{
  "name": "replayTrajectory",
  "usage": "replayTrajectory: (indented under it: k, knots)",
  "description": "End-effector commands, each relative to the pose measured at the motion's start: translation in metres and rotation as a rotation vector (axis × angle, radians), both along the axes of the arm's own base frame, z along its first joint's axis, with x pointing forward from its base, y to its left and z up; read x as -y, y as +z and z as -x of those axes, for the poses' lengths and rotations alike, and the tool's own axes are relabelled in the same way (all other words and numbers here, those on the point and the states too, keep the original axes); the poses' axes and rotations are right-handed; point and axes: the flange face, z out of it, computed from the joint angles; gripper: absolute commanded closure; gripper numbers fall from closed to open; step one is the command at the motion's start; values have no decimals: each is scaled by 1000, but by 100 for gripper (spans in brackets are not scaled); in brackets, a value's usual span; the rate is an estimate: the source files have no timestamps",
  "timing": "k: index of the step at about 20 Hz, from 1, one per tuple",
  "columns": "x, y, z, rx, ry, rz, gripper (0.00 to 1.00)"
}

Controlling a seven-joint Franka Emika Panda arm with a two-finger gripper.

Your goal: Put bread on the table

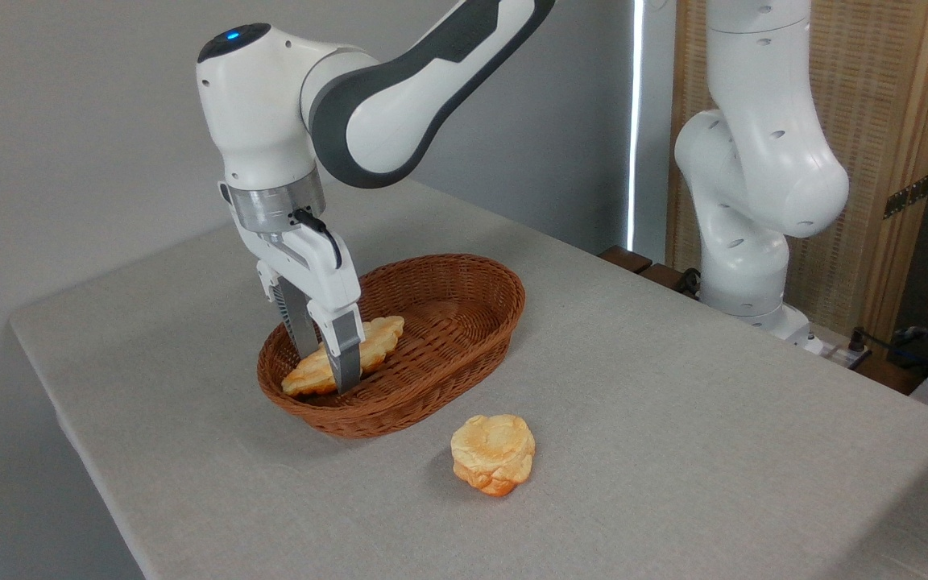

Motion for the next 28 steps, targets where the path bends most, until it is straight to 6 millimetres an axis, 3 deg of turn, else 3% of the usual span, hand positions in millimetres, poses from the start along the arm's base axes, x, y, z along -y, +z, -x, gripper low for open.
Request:
replayTrajectory:
  k: [1,3,5,19,28]
  knots:
    - [0,0,0,11,-23,-9,63]
    - [1,0,1,9,-27,-9,76]
    - [1,0,1,10,-27,-8,78]
    - [-1,3,1,15,-23,-7,83]
    - [-7,24,13,-20,-23,-18,79]
